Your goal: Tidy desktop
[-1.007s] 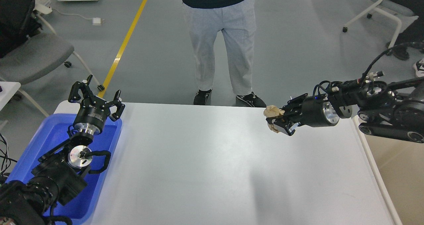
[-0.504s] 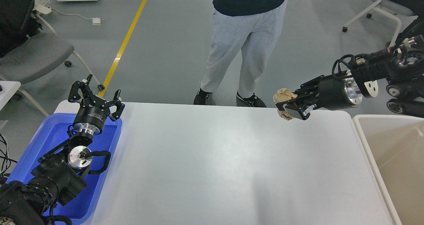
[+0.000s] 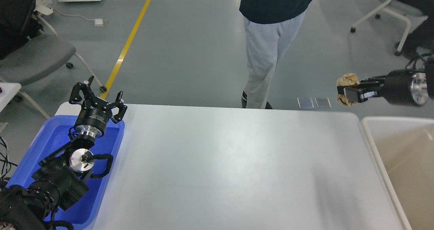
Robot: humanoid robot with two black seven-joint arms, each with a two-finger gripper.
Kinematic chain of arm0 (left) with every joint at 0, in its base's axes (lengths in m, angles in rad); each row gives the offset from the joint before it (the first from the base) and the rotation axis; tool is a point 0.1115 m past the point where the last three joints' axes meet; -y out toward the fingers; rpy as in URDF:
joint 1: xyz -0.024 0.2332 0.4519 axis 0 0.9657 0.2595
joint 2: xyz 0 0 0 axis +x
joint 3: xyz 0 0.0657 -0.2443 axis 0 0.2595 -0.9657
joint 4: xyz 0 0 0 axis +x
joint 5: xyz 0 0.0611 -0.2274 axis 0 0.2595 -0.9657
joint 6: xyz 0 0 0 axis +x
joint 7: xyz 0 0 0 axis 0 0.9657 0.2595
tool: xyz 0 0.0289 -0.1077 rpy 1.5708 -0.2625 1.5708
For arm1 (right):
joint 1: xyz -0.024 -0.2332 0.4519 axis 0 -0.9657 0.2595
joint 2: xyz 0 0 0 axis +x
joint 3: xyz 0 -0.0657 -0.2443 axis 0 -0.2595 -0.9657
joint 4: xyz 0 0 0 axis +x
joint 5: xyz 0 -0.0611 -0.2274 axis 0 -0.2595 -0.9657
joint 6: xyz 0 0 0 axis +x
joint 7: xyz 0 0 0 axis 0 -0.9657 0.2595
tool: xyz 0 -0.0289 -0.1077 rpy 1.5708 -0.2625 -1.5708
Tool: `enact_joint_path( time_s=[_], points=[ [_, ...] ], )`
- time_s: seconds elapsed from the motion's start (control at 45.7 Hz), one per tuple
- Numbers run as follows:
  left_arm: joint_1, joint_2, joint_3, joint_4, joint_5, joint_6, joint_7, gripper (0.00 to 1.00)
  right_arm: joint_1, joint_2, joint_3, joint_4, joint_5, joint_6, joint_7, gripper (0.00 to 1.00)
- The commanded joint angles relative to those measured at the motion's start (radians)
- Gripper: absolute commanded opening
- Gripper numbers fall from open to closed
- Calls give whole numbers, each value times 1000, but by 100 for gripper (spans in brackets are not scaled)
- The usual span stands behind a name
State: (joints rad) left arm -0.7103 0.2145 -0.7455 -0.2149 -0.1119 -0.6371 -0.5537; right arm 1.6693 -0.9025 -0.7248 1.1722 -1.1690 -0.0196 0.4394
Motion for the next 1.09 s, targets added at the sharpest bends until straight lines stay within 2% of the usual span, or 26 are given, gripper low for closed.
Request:
enact_joint_path(
  time_s=[0.0,0.241,0.372,0.526,0.679,0.92,1.073],
  points=[
    [0,0,0,0,0,-1,0,100,-253,-91,134,-207,162,0,1,0],
    [0,0,0,0,0,0,0,100,-603,-58,255,-469,474,-2,1,0],
    [0,0,0,0,0,0,0,100,-713,-33,315,-540,529,-2,1,0],
    [0,0,0,0,0,0,0,100,-856,28,396,-635,640,-7,-7,0],
    [0,0,0,0,0,0,0,100,-941,140,404,-821,759,6,-16,0],
    [0,0,0,0,0,-1,0,100,-1054,316,407,-1083,876,9,-100,0],
    [0,0,0,0,0,0,0,100,-1088,376,418,-1123,928,3,-134,0]
  ],
)
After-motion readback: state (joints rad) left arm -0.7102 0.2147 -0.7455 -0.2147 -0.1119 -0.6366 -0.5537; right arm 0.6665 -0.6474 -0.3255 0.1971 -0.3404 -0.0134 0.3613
